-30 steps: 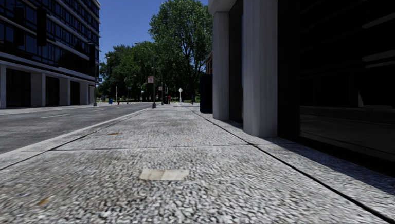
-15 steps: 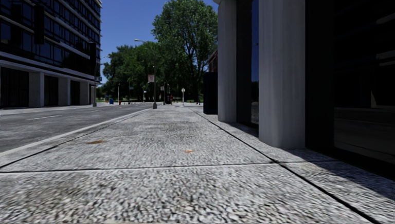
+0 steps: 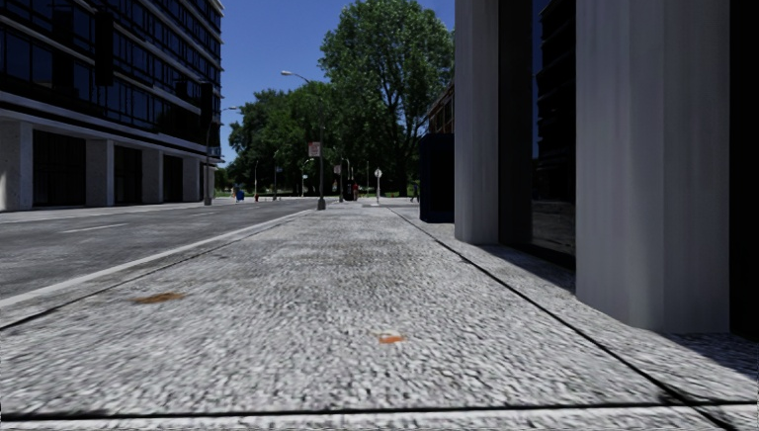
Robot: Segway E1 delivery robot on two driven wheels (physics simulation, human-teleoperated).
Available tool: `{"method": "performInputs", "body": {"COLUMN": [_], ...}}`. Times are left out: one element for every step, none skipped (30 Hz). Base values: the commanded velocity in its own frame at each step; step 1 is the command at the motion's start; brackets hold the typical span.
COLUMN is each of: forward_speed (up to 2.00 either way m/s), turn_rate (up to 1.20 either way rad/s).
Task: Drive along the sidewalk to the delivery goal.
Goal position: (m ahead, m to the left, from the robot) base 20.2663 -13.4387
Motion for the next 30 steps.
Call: {"method": "performInputs", "body": {"forward_speed": [2.00,2.00,2.00,2.00,2.00,2.00,2.00,2.00,2.00,2.00,2.00,2.00,2.00,2.00,2.00,2.00,2.00,2.00,2.00,2.00,2.00,2.00,2.00,2.00,2.00,2.00,2.00,2.00,2.00,2.00], "turn_rate": [0.00,0.00,0.00,0.05,0.09,0.09,0.13,0.14,0.15,0.15,0.15,0.15,0.14,0.14,0.13,0.13,0.13,0.12,0.12,0.12,0.12,0.13,0.19,0.21,0.21,0.21,0.21,0.21,0.16,0.09]}}
